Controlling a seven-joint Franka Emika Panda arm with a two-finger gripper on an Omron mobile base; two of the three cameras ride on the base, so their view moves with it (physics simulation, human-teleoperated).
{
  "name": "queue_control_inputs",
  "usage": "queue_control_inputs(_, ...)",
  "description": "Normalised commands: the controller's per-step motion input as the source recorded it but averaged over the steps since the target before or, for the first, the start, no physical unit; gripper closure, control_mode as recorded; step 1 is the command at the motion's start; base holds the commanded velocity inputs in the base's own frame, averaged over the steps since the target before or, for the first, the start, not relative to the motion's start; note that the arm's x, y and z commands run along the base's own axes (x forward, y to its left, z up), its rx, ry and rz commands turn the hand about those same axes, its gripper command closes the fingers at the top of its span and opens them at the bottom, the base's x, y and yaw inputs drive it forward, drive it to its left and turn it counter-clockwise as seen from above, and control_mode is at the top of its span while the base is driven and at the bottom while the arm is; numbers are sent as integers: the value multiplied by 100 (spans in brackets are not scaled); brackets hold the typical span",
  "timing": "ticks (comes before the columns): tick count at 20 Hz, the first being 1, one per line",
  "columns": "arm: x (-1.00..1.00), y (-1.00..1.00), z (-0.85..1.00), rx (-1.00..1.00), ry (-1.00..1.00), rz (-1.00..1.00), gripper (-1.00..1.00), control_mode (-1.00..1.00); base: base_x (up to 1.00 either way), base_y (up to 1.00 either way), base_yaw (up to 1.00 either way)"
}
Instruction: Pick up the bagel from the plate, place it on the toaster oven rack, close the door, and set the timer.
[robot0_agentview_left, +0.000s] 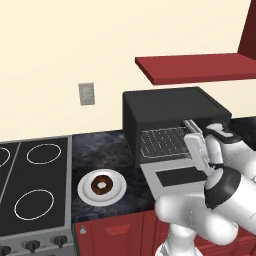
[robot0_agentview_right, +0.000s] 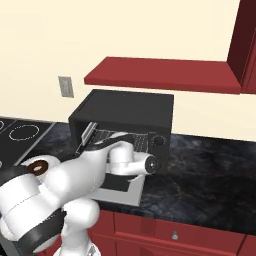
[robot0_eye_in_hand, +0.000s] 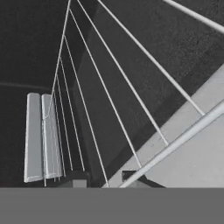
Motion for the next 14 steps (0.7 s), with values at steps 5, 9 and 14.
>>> queue_control_inputs(5, -100, -14, -35, -2, 19, 0, 100, -100, 0, 0, 0)
queue_control_inputs(9, -100, -9, -43, -5, 28, 0, 100, -100, 0, 0, 0)
queue_control_inputs(14, -67, 0, -25, -6, 30, 0, -100, -100, 0, 0, 0)
